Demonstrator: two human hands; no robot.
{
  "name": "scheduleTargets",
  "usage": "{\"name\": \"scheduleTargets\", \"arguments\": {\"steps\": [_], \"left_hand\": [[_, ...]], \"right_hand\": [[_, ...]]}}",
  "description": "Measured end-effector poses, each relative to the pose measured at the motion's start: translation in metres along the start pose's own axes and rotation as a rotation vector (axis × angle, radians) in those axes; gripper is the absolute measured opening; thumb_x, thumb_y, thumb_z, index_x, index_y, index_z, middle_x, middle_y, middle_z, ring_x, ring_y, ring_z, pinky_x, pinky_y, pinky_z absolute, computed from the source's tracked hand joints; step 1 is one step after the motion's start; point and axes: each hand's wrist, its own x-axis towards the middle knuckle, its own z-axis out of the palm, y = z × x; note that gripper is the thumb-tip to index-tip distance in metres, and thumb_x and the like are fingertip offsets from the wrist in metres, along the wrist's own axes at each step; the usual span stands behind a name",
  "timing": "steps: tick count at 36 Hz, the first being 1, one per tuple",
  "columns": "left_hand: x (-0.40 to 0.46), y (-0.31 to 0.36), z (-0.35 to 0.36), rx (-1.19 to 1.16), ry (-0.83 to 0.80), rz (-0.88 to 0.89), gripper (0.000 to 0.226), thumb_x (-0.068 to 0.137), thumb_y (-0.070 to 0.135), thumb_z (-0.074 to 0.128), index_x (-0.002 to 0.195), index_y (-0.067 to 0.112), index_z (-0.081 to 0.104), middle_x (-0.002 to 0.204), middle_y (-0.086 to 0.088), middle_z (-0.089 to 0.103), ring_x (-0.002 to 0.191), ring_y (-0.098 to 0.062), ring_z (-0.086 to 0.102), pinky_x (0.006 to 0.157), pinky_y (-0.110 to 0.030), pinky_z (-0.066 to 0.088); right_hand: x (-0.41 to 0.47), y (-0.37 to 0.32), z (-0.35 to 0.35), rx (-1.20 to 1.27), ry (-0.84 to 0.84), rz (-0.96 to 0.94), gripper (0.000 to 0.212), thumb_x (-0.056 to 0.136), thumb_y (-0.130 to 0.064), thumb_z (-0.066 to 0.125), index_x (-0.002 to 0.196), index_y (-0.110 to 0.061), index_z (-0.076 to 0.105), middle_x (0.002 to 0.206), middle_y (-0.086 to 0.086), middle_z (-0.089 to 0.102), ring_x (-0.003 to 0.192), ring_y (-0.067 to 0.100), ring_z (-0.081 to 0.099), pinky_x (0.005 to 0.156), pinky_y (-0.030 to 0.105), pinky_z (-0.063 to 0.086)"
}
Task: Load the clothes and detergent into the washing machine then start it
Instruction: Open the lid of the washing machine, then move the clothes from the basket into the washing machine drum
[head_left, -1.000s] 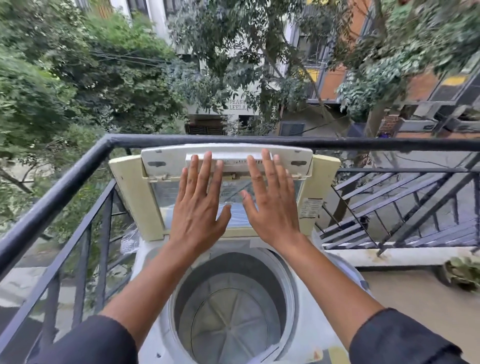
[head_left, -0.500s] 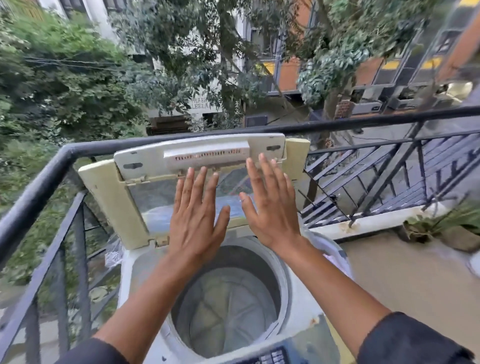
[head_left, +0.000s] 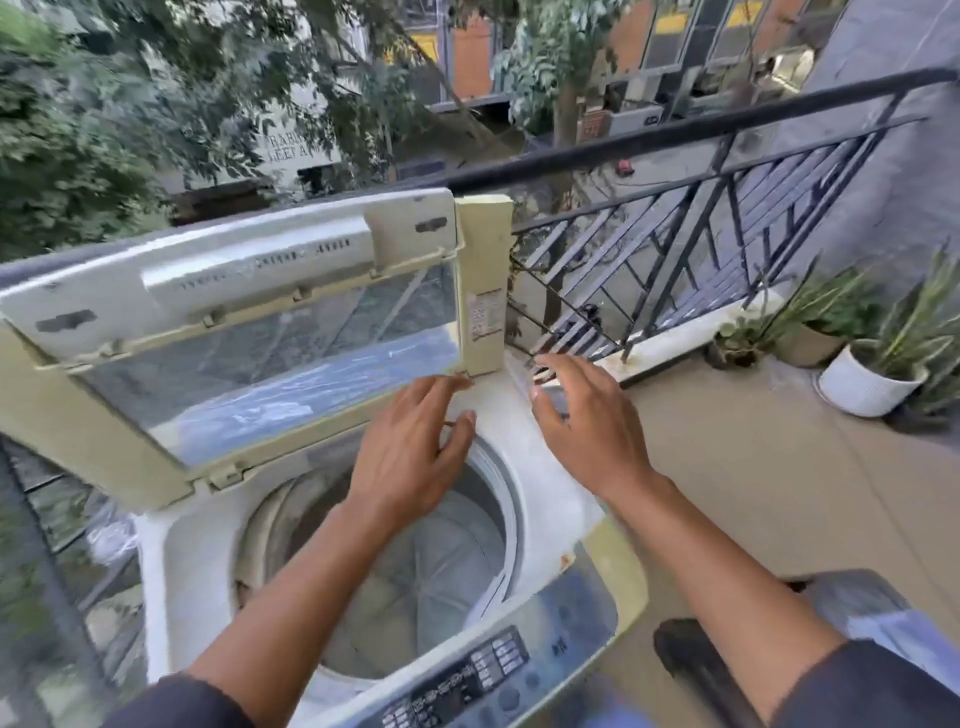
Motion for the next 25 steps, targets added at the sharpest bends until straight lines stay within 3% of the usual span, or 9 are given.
{"name": "scheduleTargets", "arguments": {"steps": [3, 8, 12, 16, 20, 25], "left_hand": [[0.023, 0.016, 0.021, -0.032, -0.064, -0.034, 0.038, 0.106, 0.034, 0.055, 0.141, 0.019, 0.059, 0.141, -0.005, 0.064, 0.129, -0.032, 0.058, 0.106, -0.044, 0.045], [0.073, 0.047, 0.065, -0.099, -0.114, -0.093, 0.044, 0.103, 0.040, 0.048, 0.139, 0.018, 0.060, 0.135, -0.006, 0.067, 0.124, -0.032, 0.062, 0.102, -0.046, 0.048], [0.120, 0.068, 0.110, -0.152, -0.126, -0.155, 0.033, 0.104, 0.028, 0.060, 0.136, 0.020, 0.062, 0.132, 0.000, 0.070, 0.122, -0.026, 0.064, 0.097, -0.043, 0.051], [0.164, 0.083, 0.160, -0.224, -0.126, -0.290, 0.038, 0.098, 0.035, 0.057, 0.132, 0.021, 0.066, 0.127, 0.000, 0.073, 0.117, -0.025, 0.068, 0.096, -0.045, 0.056], [0.196, 0.087, 0.217, -0.255, -0.161, -0.427, 0.039, 0.093, 0.032, 0.058, 0.131, 0.024, 0.067, 0.122, 0.002, 0.075, 0.110, -0.024, 0.070, 0.094, -0.044, 0.057], [0.218, 0.082, 0.285, -0.248, -0.248, -0.549, 0.036, 0.099, 0.024, 0.066, 0.135, 0.020, 0.065, 0.131, 0.002, 0.071, 0.118, -0.022, 0.066, 0.095, -0.035, 0.051]], "right_hand": [[0.009, 0.043, -0.004, -0.009, -0.044, 0.072, 0.031, 0.095, -0.032, 0.060, 0.126, -0.026, 0.064, 0.116, 0.001, 0.069, 0.107, 0.025, 0.063, 0.078, 0.033, 0.050], [0.041, 0.124, 0.002, -0.024, -0.158, 0.124, 0.030, 0.095, -0.033, 0.060, 0.120, -0.019, 0.070, 0.116, 0.005, 0.071, 0.107, 0.031, 0.065, 0.084, 0.040, 0.056], [0.069, 0.192, 0.020, -0.047, -0.280, 0.150, 0.030, 0.097, -0.031, 0.060, 0.123, -0.020, 0.069, 0.121, 0.003, 0.070, 0.109, 0.029, 0.065, 0.085, 0.039, 0.054], [0.088, 0.253, 0.052, -0.029, -0.411, 0.151, 0.034, 0.096, -0.030, 0.061, 0.129, -0.022, 0.068, 0.129, 0.003, 0.068, 0.120, 0.027, 0.060, 0.095, 0.038, 0.050], [0.095, 0.306, 0.095, 0.000, -0.544, 0.150, 0.033, 0.095, -0.025, 0.061, 0.126, -0.018, 0.069, 0.127, 0.006, 0.069, 0.121, 0.029, 0.060, 0.095, 0.040, 0.050], [0.087, 0.365, 0.157, 0.001, -0.725, 0.171, 0.037, 0.099, -0.030, 0.059, 0.133, -0.017, 0.065, 0.129, 0.006, 0.067, 0.120, 0.028, 0.059, 0.091, 0.036, 0.048]]}}
